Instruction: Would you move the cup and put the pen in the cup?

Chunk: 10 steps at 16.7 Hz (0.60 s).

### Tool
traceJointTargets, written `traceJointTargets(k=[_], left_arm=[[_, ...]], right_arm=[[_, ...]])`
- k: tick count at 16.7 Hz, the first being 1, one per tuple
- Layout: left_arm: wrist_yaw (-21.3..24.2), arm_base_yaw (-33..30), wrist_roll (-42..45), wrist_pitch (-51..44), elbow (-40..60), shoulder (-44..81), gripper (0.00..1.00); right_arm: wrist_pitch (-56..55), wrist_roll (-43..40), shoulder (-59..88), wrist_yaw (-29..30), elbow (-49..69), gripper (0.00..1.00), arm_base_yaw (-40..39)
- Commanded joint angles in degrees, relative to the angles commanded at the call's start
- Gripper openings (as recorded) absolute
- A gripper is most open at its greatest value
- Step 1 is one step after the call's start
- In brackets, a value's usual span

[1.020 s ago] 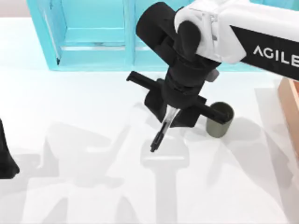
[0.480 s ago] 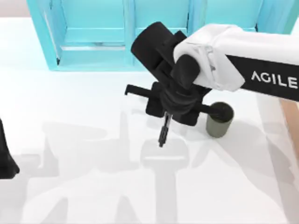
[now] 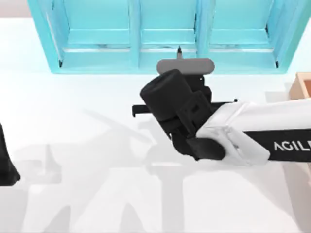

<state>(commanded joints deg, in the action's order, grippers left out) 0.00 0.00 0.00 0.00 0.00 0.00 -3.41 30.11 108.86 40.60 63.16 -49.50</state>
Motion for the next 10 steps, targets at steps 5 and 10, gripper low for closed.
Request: traceJointTargets(k=[5, 10], left_arm=[[0.0, 0.0, 0.0, 0.0, 0.0, 0.0, 1.0], [0.0, 0.0, 0.0, 0.0, 0.0, 0.0, 1.0]], right_arm=[[-28.3, -16.5, -5.6, 16.3, -14.8, 0.0, -3.4], [-45.9, -27.7, -12.0, 27.0, -23.6, 0.0, -6.0]])
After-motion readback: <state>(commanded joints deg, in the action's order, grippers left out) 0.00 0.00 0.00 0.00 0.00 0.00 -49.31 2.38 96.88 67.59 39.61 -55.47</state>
